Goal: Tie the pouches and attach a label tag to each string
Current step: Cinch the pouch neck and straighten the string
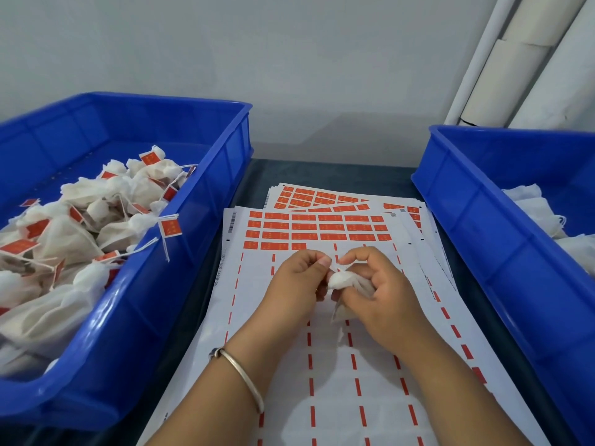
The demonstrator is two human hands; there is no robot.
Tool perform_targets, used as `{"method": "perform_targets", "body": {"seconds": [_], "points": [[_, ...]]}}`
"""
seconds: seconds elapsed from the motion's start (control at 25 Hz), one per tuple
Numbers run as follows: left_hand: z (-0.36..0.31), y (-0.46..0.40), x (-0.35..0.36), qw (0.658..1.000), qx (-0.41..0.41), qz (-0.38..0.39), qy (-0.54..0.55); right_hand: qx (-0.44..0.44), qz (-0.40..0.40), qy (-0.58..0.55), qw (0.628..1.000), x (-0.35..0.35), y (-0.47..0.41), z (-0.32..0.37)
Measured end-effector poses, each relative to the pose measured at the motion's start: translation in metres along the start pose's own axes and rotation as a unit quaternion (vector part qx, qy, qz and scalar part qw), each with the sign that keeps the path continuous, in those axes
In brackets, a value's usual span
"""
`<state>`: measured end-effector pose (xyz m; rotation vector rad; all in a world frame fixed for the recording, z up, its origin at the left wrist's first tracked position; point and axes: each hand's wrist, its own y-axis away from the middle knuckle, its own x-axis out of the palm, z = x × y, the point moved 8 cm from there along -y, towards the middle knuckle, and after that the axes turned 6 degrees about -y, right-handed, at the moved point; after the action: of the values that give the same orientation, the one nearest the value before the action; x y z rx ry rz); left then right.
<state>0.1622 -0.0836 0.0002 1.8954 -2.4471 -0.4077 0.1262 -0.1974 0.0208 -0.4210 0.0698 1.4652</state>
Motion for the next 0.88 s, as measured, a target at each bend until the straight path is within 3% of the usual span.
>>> {"method": "perform_targets", "body": {"seconds": [0.6,0.88], "points": [[0.000,-0.002,-0.002,0.999,0.009,-0.013,-0.048,-0.048,-0.021,0.062,0.997,0.002,-0.002,0.011],[-0.005,-0.001,-0.006,0.997,0.027,-0.014,0.064,0.065,-0.048,-0.010,0.997,-0.004,-0.007,-0.012]]}}
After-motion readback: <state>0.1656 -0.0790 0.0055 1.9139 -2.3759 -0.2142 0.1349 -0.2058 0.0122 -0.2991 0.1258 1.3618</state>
